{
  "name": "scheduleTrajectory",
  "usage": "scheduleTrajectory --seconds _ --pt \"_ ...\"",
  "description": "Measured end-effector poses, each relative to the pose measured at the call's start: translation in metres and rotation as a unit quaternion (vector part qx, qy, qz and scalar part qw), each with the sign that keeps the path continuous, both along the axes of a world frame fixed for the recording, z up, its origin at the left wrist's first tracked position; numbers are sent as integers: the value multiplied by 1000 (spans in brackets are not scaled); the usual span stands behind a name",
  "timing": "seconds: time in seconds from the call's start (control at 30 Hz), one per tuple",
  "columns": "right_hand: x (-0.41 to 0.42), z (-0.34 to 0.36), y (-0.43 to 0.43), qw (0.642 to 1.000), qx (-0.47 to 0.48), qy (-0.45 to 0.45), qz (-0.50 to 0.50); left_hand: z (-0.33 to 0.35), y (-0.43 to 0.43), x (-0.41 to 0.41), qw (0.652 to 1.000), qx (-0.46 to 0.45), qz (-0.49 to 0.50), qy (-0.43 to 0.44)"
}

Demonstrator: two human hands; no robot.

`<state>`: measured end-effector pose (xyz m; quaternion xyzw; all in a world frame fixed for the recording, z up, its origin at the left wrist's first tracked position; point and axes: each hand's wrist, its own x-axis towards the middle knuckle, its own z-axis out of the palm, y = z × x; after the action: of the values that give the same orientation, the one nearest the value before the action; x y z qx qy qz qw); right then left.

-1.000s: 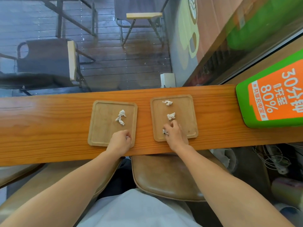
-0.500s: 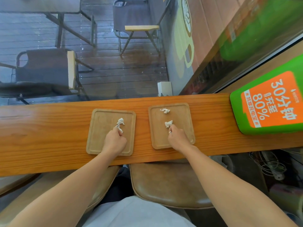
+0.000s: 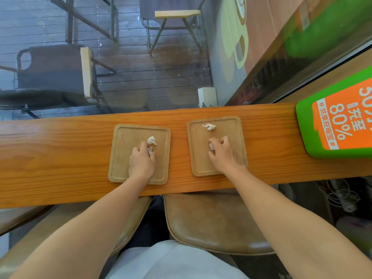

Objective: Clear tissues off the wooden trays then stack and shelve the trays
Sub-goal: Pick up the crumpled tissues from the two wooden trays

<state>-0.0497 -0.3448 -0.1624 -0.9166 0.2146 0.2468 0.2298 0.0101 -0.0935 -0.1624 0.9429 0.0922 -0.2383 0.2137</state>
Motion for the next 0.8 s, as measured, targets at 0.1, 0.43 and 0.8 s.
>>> scheduleTrajectory --seconds 0.1,0.43,0.8 --pt "-9 -1 8 1000 3 6 17 0 2 -2 1000 -7 -27 3" --pt "-16 7 20 999 49 24 6 2 4 -7 997 -36 -62 29" --pt "-5 9 13 999 40 33 8 13 7 5 996 -56 -60 33"
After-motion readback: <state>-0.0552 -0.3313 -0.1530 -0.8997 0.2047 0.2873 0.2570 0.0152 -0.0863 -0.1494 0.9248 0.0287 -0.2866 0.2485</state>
